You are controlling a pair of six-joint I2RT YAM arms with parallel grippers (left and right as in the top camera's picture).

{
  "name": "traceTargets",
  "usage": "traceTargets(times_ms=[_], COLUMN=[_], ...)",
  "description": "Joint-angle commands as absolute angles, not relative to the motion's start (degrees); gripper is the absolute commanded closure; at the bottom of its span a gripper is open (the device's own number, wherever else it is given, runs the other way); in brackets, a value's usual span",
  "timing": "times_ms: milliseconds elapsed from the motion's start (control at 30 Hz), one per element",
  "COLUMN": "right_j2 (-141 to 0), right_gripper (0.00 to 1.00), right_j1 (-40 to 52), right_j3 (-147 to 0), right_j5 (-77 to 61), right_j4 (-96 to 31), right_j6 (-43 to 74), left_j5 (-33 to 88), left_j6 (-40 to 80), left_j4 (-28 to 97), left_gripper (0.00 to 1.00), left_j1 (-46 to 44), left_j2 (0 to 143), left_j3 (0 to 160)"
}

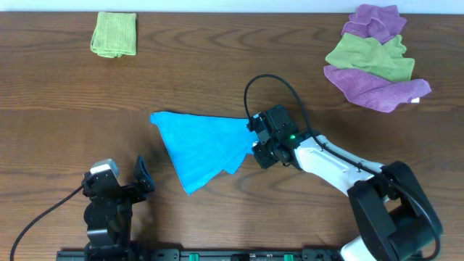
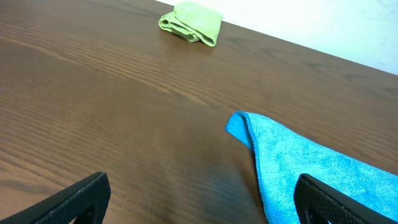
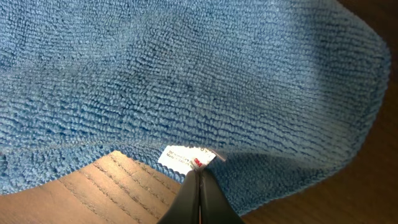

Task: Fold the cloth
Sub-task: 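Lift the blue cloth corner up and drag it toward the table center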

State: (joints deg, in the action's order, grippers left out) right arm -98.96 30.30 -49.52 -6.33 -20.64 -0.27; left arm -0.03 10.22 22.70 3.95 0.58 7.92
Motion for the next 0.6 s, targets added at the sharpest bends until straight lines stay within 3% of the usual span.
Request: traceTargets(times_ms=[0,233,567], right_j2=[-99.9,-96.4,-94.3], right_gripper=[0.99,0.99,0.99], right_j1=[30.8,30.6,23.0], right_j3=[-50.4,-61.1,-82.0], right_j5=[-5.8,-3.6,16.4], right_j4=[-22.2,-32.1,-33.4], right_j6=[0.9,1.2,-3.9], left_j5=[-0.6,-0.6,-0.6], left_j6=[9.2,9.2,9.2], left_j4=[23.0,23.0,23.0], left_gripper=[0.05,0.05,0.05], left_j1=[3.8,3.8,3.8], left_j2=[0.3,0.3,0.3], left_j3=[6.8,6.8,6.8])
